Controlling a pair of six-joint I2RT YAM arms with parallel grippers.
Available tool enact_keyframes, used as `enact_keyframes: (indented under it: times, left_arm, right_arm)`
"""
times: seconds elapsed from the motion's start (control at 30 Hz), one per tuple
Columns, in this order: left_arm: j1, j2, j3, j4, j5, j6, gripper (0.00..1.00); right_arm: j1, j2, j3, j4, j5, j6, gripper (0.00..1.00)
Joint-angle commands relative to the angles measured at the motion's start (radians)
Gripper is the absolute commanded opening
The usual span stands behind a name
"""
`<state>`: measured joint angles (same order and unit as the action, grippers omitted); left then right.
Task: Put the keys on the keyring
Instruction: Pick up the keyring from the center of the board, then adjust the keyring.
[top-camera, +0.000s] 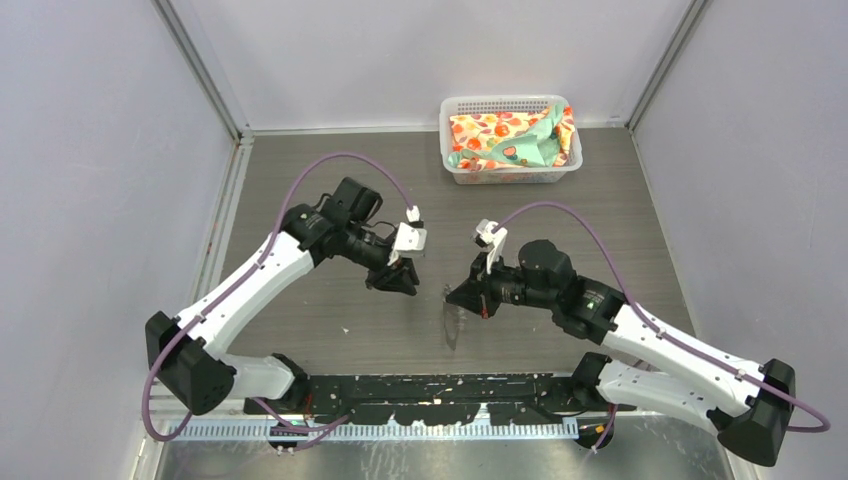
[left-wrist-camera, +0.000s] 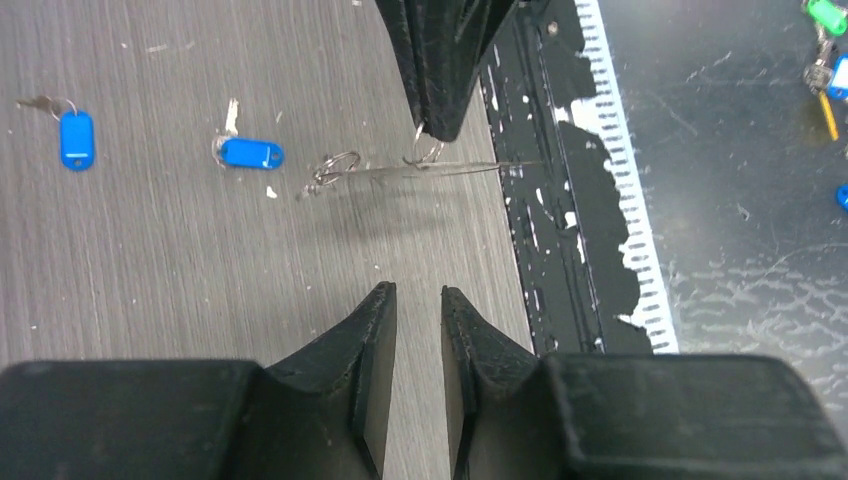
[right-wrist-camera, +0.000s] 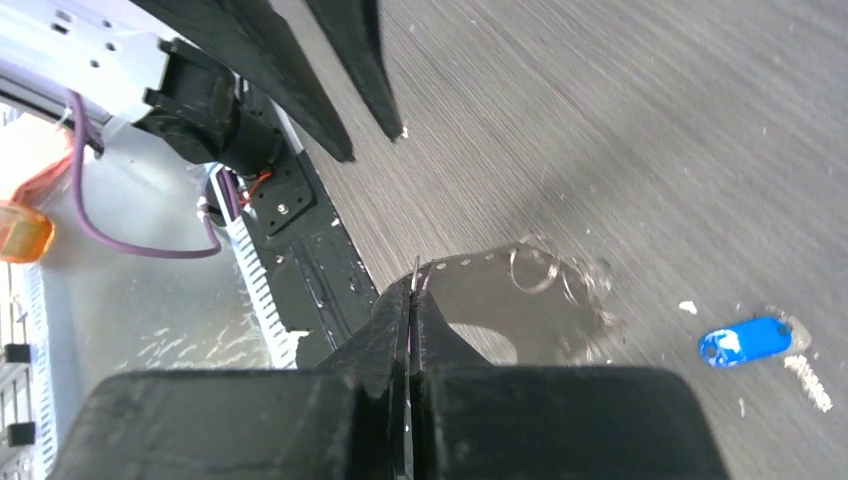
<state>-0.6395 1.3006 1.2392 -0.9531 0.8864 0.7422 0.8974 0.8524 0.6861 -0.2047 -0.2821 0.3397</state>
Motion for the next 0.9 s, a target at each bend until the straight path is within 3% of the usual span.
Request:
enact_keyframes:
  times: [0.0, 0.27, 0.63, 0.8, 0.87]
  left_arm:
    - [-0.001, -0.043, 0.011, 0.094, 0.092, -0.088, 0.27]
    - [0.0, -0.015, 0.066, 0.042, 0.17, -0.169, 0.42]
    - [-0.001, -0.026, 0.079, 0.139, 0.219, -0.332, 0.41]
    - [-0.001, -0.035, 0.072, 0.113, 0.234, -0.289, 0.42]
    - [-0.001, -0.045, 0.058, 0.096, 0.23, -0.217, 0.53]
  right_arm:
    - [0.013, 0.023, 0.137, -0.056, -0.084, -0.126, 0.01]
    - [0.039, 0.067, 0.305, -0.205, -0.082, -0.239, 0.01]
    - [0.092, 0.12, 0.422, -0.299, -0.058, -0.307, 0.01]
    - [0.105, 0.125, 0.427, -0.277, -0.055, -0.3, 0.01]
    - [0.11, 0.124, 0.43, -0.267, -0.062, -0.296, 0.01]
